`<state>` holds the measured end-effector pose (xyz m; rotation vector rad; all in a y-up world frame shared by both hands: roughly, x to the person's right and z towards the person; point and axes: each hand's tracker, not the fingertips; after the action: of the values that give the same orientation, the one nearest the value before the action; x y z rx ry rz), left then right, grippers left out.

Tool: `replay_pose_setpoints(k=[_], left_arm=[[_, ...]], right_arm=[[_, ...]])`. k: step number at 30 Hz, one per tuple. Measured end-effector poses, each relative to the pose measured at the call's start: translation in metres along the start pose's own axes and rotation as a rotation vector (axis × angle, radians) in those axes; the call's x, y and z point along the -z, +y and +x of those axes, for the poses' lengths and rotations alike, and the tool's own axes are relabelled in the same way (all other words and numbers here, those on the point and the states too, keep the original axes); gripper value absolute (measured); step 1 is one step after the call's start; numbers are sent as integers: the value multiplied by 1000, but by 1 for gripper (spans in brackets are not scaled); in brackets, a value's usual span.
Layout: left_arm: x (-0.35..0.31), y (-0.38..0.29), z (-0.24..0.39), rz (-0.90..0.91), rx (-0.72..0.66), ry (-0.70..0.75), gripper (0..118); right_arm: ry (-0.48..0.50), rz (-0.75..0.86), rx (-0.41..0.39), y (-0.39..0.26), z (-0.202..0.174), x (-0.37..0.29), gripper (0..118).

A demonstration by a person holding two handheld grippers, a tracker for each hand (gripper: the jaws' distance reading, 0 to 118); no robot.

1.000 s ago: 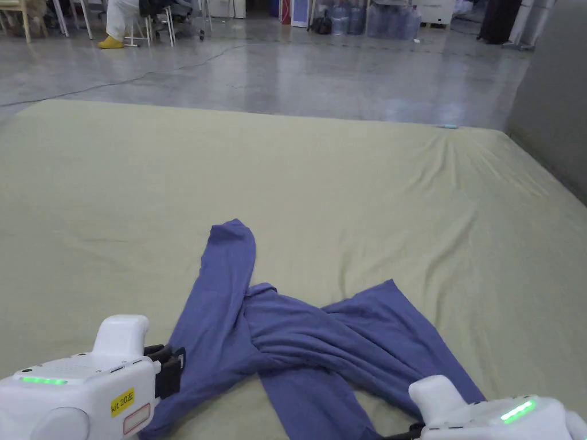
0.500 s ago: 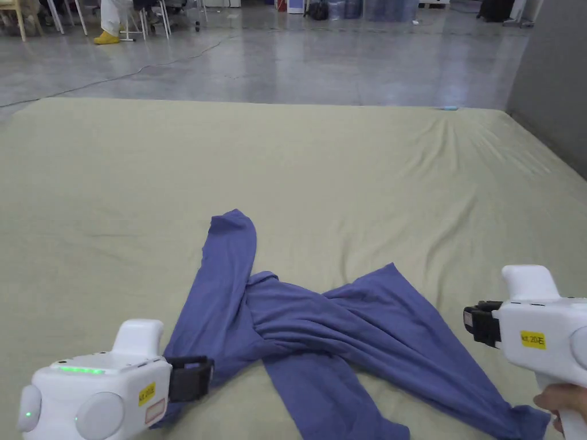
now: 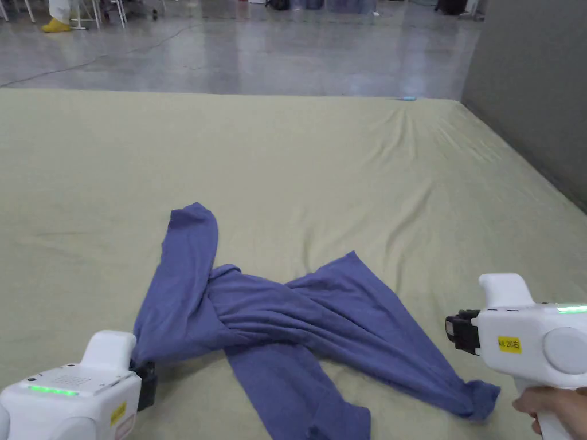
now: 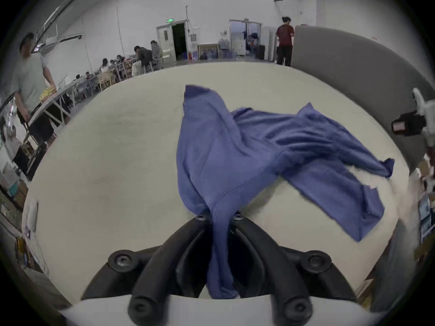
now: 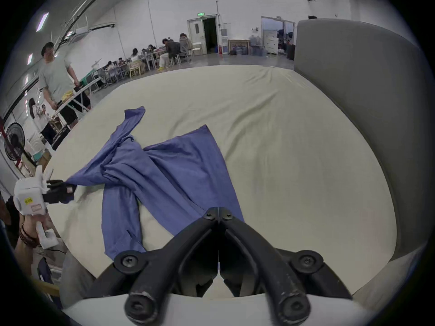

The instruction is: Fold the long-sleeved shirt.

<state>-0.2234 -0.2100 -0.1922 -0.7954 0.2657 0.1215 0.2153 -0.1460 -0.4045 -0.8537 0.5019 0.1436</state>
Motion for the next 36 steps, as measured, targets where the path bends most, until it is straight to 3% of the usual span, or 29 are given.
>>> replay_pose_setpoints(k=[1, 2, 3, 4, 5, 10, 11, 12, 13, 15, 16, 22, 32, 36], left_arm=[[-2, 3, -1, 10, -10, -11, 2], [-5, 6, -2, 23, -18, -18, 2], [-7, 8, -2, 25, -18, -20, 2], [-7, 9, -4, 27, -18, -20, 2], [-7, 10, -4, 30, -16, -16, 2], [-6, 10, -6, 26, -33, -25, 2], [-6, 10, -6, 25, -32, -24, 2], [-8, 10, -3, 23, -23, -18, 2], [-8, 10, -2, 18, -17, -16, 2], [-8, 10, -3, 10, -20, -18, 2], [-13, 12, 0, 12, -25, -23, 2], [-47, 46, -6, 120, -8, -47, 2], [-106, 218, -25, 413, -33, -24, 2], [-137, 291, -33, 522, -26, 8, 2]], right_arm=[[-8, -8, -2, -3, 2, 1, 0], [-17, -21, -11, -8, 5, 0, 8], [-11, -35, -26, -15, 8, 3, 50], [-22, -59, -39, -22, 10, 8, 80], [-38, -106, -47, -30, 13, 14, 90], [-115, -211, -86, -55, 24, 42, 84], [-114, -222, -89, -59, 25, 48, 68], [-119, -241, -98, -62, 25, 53, 28], [-118, -245, -103, -64, 25, 57, 4], [-34, -222, -55, -67, 27, 62, 3], [-92, -223, -59, -65, 26, 61, 3], [-19, 32, -28, -18, 26, 0, 3], [-48, 446, -140, 169, 5, -98, 3], [-67, 593, -146, 243, -6, -138, 3]])
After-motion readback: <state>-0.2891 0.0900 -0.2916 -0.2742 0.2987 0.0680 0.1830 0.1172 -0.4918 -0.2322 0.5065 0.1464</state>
